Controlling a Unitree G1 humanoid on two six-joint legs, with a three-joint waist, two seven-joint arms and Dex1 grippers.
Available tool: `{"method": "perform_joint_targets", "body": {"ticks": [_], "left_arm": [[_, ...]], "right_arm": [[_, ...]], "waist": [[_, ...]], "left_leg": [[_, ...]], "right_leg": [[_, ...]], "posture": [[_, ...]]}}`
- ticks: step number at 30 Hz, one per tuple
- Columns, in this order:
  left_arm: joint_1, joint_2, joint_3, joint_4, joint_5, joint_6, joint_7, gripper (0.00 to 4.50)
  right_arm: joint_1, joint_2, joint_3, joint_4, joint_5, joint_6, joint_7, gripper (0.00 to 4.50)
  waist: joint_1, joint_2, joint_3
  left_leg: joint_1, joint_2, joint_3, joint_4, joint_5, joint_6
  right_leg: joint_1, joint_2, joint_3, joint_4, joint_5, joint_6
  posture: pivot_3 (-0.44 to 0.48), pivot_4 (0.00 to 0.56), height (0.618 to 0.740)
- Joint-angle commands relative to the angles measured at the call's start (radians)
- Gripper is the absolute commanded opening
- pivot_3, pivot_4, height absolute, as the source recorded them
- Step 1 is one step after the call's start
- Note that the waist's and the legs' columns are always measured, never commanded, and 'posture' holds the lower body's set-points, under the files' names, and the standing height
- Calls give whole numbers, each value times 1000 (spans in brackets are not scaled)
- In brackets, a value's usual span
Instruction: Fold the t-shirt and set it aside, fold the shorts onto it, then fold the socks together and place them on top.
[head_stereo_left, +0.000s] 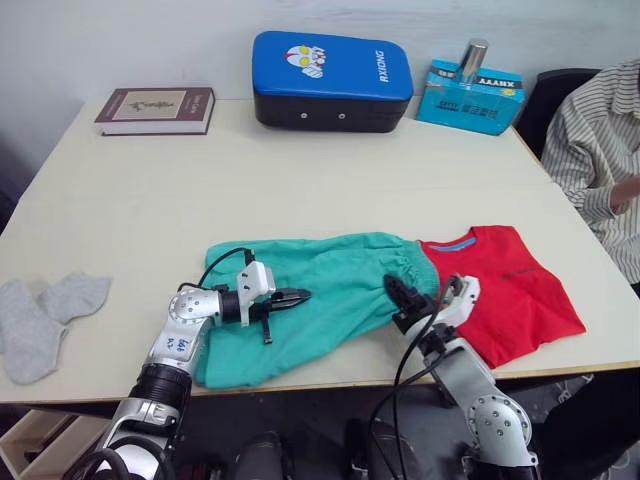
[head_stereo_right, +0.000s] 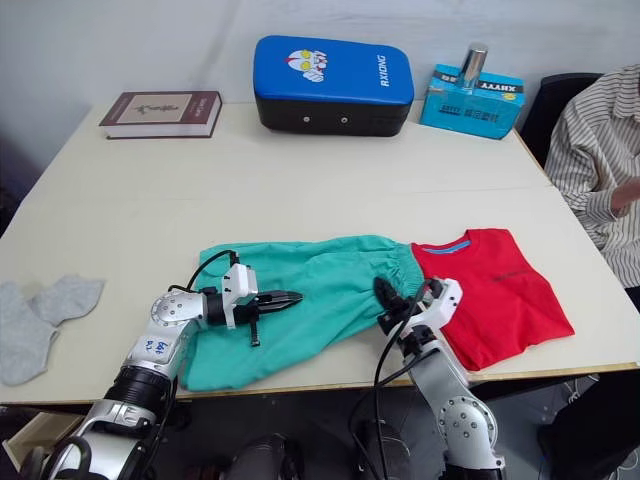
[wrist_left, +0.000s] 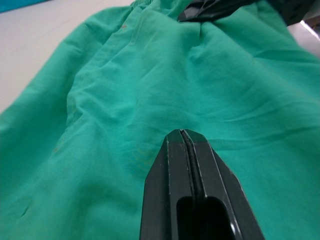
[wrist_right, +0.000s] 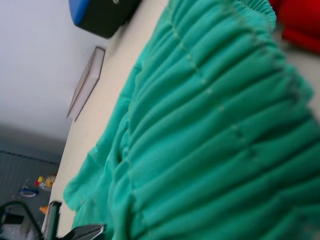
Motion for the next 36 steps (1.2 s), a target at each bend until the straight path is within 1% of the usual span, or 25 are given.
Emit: {"method": "perform_joint_targets", "body": {"ticks": [1,5,8,11,13,14,17,19,21,23,27,30,33,36], "left_arm": [[11,6,37,-78,-21,53,57,0],[16,9,35,-97,-7,89,78,0],[31,14,24,-109,5,108,87,0],[60,30,11,-116,37,137,108,0],[83,42,21,-115,43,156,129,0],[95,51,23,-116,44,159,132,0],[142,69,50,-144,30,194,154,0],[167,76,62,-168,21,213,164,0],[190,85,75,-188,14,225,173,0],[201,87,86,-202,7,240,186,0],[227,103,146,-222,-18,258,216,0],[261,136,252,-250,-89,301,230,0],[306,183,319,-262,-132,311,198,0],[322,211,378,-252,-166,312,190,0]], "right_arm": [[1,-24,-69,-71,-65,-63,63,19],[-1,-71,-91,-147,-159,-91,103,19],[-23,-134,-66,-203,-242,-78,135,19],[-99,-229,34,-247,-368,-33,190,19],[-181,-309,156,-250,-488,23,240,19],[-217,-322,204,-239,-515,58,248,19],[-330,-268,360,-142,-584,113,296,19],[-367,-252,431,-93,-632,140,334,19],[-392,-229,497,-39,-678,148,368,19],[-398,-210,522,-7,-712,143,389,19],[-419,-147,571,87,-787,124,426,19],[-417,-56,513,132,-682,192,478,19],[-460,-42,472,150,-635,235,566,711],[-520,-48,397,137,-506,320,687,1710]], "waist": [[1,3,2],[-2,7,5],[-8,7,6],[-19,7,8],[-28,7,9],[-25,6,10],[-22,5,10],[-18,5,10],[-16,4,10],[-14,4,10],[-16,4,10],[-25,3,11],[-32,0,12],[-33,0,13]], "left_leg": [[0,-1,0,0,0,0],[-1,-1,1,-1,-1,-1],[-1,-1,1,-1,-1,-2],[-1,-1,2,-1,-1,-2],[0,-1,3,-1,-1,-2],[1,0,3,-1,-1,-3],[2,3,1,-2,-1,-4],[1,4,1,-3,2,-10],[1,4,1,-3,2,-11],[0,4,1,-3,2,-11],[0,3,1,-2,2,-10],[0,5,1,-2,2,-11],[0,5,1,-6,4,-14],[-2,5,1,-6,4,-14]], "right_leg": [[0,-1,0,0,0,0],[-2,0,0,-1,-1,2],[-2,1,0,0,-2,2],[-2,1,1,0,-2,2],[-2,1,1,1,-2,2],[-3,1,2,1,-2,2],[-4,3,0,4,-4,-2],[-5,3,-1,7,-6,-5],[-7,3,-2,7,-6,-6],[-7,3,-2,7,-6,-6],[-7,3,-2,8,-6,-6],[-7,3,-2,8,-6,-6],[-11,3,-2,10,-7,-8],[-12,3,-2,10,-7,-8]], "posture": [[0,150,740],[0,150,740],[0,150,740],[0,150,740],[0,150,740],[0,150,740],[0,150,740],[0,150,740],[0,150,740],[0,150,740],[0,150,740],[0,150,740],[0,150,740],[0,150,740]]}}
